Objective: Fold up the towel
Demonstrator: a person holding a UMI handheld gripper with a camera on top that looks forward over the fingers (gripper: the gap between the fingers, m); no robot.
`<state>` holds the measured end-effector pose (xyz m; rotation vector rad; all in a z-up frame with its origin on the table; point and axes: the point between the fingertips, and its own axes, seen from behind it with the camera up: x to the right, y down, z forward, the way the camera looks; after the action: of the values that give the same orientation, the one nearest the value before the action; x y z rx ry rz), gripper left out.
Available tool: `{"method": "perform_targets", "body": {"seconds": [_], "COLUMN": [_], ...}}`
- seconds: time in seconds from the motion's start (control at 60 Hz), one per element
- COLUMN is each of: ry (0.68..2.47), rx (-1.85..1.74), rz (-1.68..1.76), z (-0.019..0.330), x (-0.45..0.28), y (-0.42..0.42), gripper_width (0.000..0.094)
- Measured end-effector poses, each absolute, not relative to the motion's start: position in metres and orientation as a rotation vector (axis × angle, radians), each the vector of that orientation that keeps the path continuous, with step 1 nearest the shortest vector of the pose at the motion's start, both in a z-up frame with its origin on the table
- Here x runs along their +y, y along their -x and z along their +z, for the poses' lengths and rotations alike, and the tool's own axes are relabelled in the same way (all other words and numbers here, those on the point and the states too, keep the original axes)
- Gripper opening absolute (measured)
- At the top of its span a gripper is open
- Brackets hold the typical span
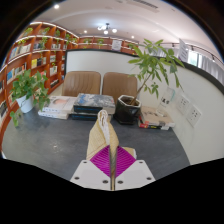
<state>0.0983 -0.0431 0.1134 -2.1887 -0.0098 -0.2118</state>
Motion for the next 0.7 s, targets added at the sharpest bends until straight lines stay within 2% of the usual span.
{"method": "perform_targets", "body": {"seconds": [0.1, 0.133, 0.167, 0.267, 0.367, 0.4, 0.45, 0.7], "ry": [2.254, 2.278, 2.294, 2.311, 2.3, 2.286, 2.264, 2.145], "rx": [0.011, 0.011, 0.025, 0.041, 0.04, 0.042, 0.038, 0.033], "rz": [-0.23, -0.211, -0.194, -0.242, -0.219, -0.196, -0.162, -0.053], "z": [0.079, 0.068, 0.058, 0.041, 0.049, 0.055, 0.071, 0.166], "x": [-0.058, -0.062, -0.067, -0.088, -0.106, -0.109, -0.114, -0.148], "y": [-0.145, -0.157, -0.165, -0.19, -0.189, -0.184, -0.172, -0.095], "gripper_width": [0.0044, 0.0081, 0.0149, 0.0433, 0.0695, 0.0746, 0.0772, 0.0769]}}
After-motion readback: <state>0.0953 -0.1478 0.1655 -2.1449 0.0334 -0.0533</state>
